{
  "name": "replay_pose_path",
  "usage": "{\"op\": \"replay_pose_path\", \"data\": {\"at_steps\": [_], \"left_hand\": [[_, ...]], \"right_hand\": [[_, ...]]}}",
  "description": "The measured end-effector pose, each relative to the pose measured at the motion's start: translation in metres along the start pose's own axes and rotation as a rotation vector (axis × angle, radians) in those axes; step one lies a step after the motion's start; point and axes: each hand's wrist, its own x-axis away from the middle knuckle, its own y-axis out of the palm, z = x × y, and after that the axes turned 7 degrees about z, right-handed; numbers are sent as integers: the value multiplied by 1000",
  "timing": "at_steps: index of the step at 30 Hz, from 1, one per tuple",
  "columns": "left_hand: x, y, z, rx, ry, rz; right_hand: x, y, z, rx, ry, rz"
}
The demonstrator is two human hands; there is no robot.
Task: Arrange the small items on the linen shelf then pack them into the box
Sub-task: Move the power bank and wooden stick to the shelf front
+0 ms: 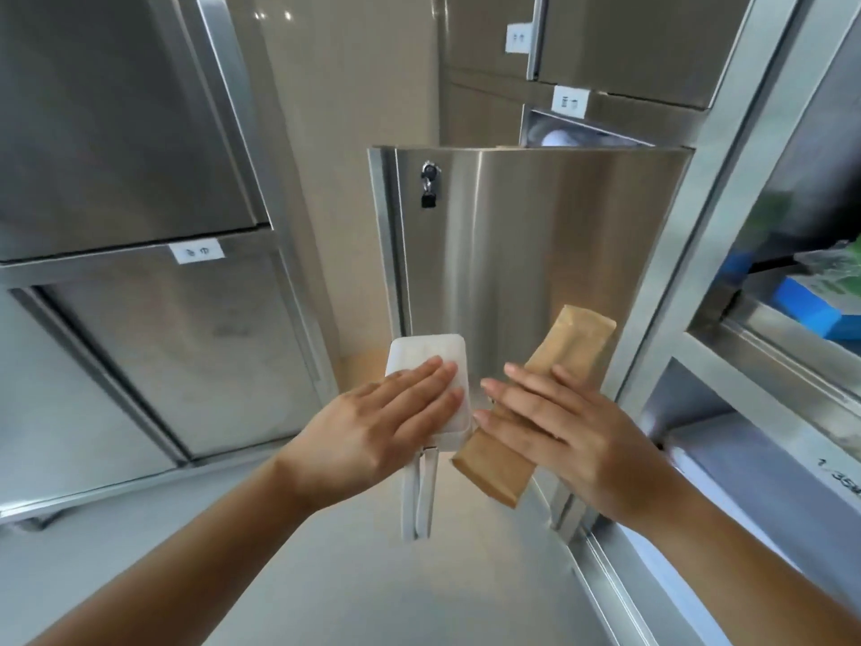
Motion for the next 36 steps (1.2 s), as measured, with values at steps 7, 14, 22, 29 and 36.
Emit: {"op": "replay_pose_path", "data": {"at_steps": [7, 14, 22, 29, 36], "left_hand": [[90, -47, -36, -115, -151, -25], [157, -75, -78, -249, -303, -13], [200, -93, -151, -396, -417, -75], [230, -117, -220, -515, -506, -144], [284, -144, -254, -614, -661, -171]], "right_hand": [[-68, 56, -51, -118, -110, 34], [-141, 116, -83, -230, -211, 44], [-235, 207, -92, -344, -330, 131], [-329, 274, -92, -460, -465, 183], [-403, 324, -137, -596, -570, 226]]}}
